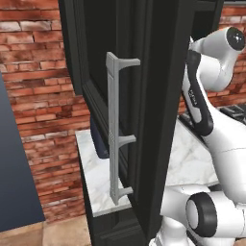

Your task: Move the glass cup from next to the sink to the open cabinet. Then, move the bowl with the steak to the fridge to clear the area for faucet cleaning.

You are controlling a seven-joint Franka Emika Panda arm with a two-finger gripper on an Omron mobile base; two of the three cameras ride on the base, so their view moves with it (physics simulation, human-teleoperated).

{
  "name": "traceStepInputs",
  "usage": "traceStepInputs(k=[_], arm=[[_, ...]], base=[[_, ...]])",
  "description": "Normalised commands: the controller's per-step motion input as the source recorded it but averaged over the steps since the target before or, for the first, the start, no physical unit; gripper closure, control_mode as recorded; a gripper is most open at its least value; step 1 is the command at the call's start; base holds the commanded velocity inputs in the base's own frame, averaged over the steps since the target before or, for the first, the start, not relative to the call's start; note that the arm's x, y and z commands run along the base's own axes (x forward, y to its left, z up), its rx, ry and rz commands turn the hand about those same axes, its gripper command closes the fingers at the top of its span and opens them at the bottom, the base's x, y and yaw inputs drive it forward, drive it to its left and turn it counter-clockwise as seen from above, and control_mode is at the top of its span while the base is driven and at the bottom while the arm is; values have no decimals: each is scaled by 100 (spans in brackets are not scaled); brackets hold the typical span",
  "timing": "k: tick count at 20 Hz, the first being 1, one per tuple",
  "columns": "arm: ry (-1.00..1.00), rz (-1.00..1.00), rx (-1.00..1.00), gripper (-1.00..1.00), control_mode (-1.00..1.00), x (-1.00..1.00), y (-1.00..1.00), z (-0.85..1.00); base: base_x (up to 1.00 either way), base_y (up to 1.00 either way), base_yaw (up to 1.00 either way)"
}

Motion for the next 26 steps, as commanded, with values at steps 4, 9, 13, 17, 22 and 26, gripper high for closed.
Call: traceStepInputs(k=[4,9,13,17,22,26], arm=[[0,-8,-6,100,-100,76,26,0],[1,-5,-2,100,-100,61,22,-3],[2,-4,-2,100,-100,70,11,-8],[3,-6,-2,100,-100,77,5,-13],[11,-3,-6,100,-100,42,0,-48],[14,0,-5,100,-100,18,0,-57]], base=[[0,0,0],[0,0,0],[0,0,0],[0,0,0],[0,0,0],[0,0,0]])
